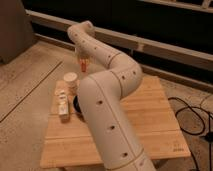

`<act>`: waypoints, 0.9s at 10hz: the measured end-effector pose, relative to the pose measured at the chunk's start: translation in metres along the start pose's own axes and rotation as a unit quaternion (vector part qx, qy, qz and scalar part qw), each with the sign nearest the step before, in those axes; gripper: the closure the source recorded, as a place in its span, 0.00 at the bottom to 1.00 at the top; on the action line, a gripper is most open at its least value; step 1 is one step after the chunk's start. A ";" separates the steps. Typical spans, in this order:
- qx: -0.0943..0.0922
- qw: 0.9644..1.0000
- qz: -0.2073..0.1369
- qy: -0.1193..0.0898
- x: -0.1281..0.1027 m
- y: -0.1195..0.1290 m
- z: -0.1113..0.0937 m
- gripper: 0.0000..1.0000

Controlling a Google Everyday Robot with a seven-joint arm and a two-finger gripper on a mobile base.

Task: Place the pepper in the ceramic bowl

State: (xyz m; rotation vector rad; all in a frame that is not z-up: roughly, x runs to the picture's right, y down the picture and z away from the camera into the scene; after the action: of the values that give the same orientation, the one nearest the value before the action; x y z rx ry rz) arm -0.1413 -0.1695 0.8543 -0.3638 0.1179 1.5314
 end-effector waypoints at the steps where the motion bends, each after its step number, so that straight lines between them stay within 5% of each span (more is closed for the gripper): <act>1: -0.016 1.000 0.013 -0.022 0.021 0.002 -0.026 1.00; 4: -0.019 0.999 0.041 -0.011 0.110 -0.022 -0.035 1.00; 7: 0.000 0.996 0.079 0.033 0.209 -0.067 -0.021 1.00; 9: 0.019 0.993 0.098 0.069 0.254 -0.091 -0.004 1.00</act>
State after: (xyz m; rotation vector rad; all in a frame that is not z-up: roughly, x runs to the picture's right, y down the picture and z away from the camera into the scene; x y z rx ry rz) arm -0.0388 0.0718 0.7890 -0.4381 0.2975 1.6954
